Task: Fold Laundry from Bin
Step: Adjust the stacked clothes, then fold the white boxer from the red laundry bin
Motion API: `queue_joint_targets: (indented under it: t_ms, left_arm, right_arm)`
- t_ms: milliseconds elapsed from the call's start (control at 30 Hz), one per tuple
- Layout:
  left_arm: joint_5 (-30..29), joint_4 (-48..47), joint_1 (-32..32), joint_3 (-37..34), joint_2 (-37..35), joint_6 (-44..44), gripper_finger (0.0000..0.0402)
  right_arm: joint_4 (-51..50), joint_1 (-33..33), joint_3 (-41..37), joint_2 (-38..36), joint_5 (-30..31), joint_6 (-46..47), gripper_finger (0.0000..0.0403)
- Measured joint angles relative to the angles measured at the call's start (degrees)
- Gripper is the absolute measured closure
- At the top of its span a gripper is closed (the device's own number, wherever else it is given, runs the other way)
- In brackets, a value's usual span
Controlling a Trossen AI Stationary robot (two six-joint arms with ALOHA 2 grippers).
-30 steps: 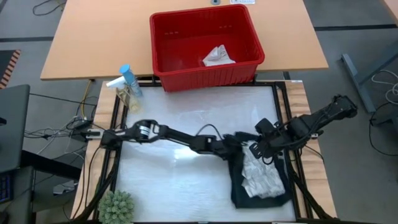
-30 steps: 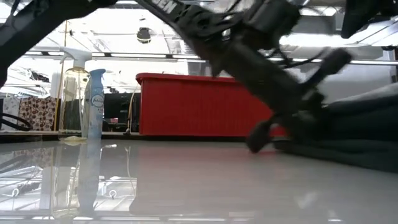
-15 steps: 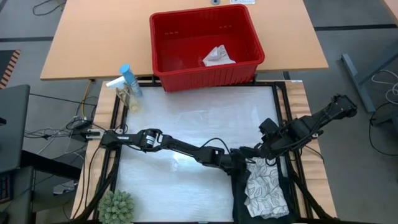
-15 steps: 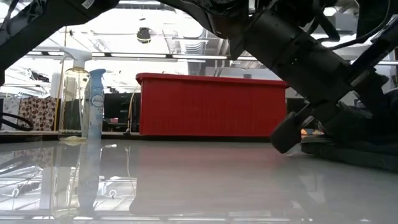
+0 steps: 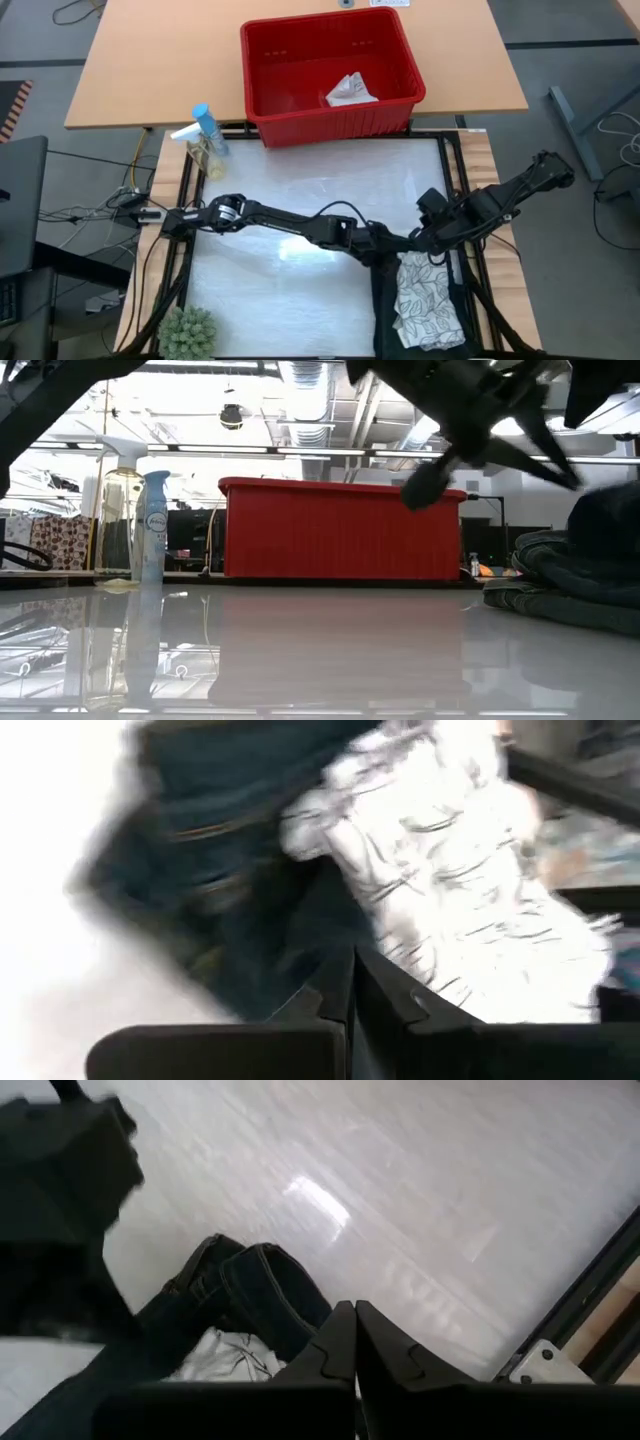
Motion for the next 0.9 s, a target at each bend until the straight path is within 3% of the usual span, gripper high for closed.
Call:
queue_joint_targets:
  t_ms: [267,500,767,900]
  left_arm:
    - [-5.17,-16.12,0.94,-0.01,-7.95,9.5,0.0401]
    - [-10.11,-16.87,1.18,0.0,-20.7,18.28,0.0401]
    - [-31.69,-17.12,3.04,0.11,-37.32,33.3,0.0401]
    - [-33.78,-17.19,5.63,0.11,-42.56,40.86,0.0401]
  right_arm:
    - [7.67,0.73,1.97,-5.54,1.11,-3.28,0.0376]
    - [19.44,-2.63,7.38,-9.98,9.73,-17.32,0.0372]
    - [35.53,-18.21,11.71,-13.1,10.85,-40.0,0.0375]
    - [38.84,-31.1,12.46,-12.21,9.12,-46.99,0.0378]
